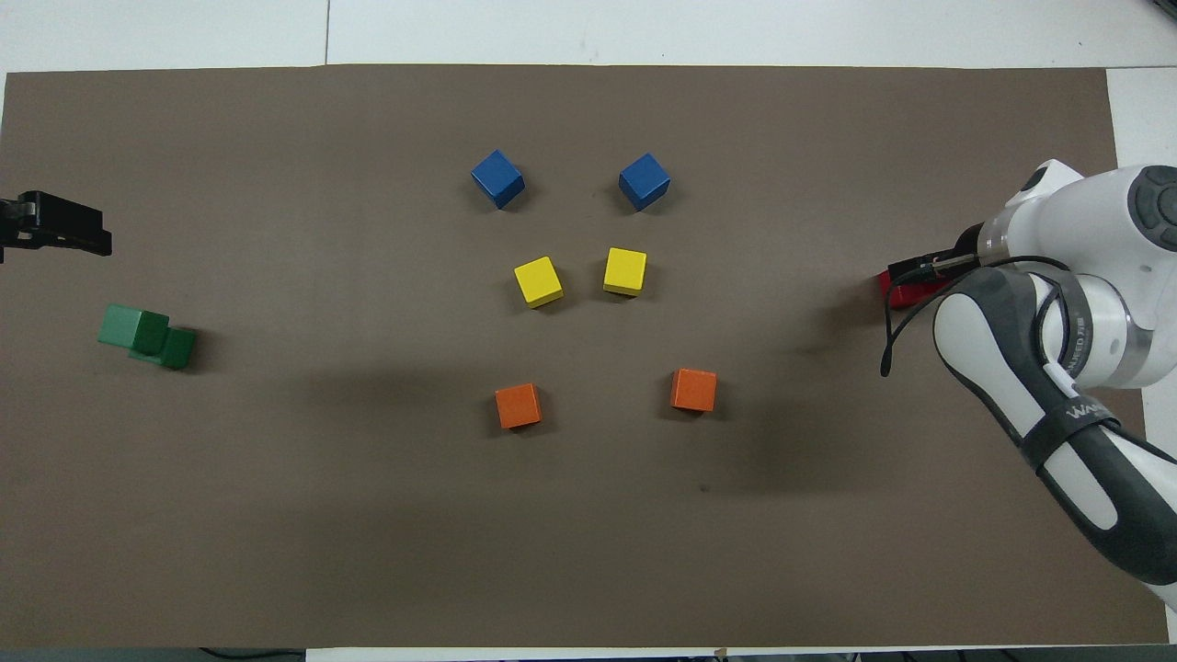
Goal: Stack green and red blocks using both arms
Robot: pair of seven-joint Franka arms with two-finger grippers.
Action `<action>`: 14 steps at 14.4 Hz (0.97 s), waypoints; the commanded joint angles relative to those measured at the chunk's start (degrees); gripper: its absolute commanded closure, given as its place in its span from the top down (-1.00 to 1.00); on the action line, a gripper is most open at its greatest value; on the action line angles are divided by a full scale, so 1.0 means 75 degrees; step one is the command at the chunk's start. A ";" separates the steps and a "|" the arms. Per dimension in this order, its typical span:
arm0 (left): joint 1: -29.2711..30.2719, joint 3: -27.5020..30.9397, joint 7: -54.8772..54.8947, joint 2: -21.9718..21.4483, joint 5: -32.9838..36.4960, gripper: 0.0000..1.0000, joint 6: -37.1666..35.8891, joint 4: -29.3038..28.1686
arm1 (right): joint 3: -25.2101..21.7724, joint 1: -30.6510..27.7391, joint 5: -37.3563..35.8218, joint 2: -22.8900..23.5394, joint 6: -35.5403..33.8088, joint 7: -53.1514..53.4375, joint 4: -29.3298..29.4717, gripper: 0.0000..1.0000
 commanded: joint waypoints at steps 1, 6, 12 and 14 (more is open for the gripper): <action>0.0110 -0.0064 0.0121 -0.0815 0.0081 1.00 0.0290 -0.0931 | 0.0078 -0.0055 0.0023 -0.0326 -0.1207 0.0094 0.0691 1.00; 0.0052 -0.0064 0.0098 -0.1206 0.0081 1.00 0.0631 -0.1510 | 0.0276 -0.0043 0.0047 -0.1755 -0.2685 0.0187 0.0775 1.00; 0.0074 -0.0087 0.0098 -0.1158 -0.0117 1.00 0.0584 -0.1404 | 0.0289 -0.0055 0.0047 -0.2602 -0.4885 0.0211 0.1509 1.00; 0.0075 -0.0076 0.0086 -0.1170 -0.0294 1.00 0.0538 -0.1415 | 0.0289 -0.0055 0.0035 -0.2356 -0.5591 0.0351 0.2109 1.00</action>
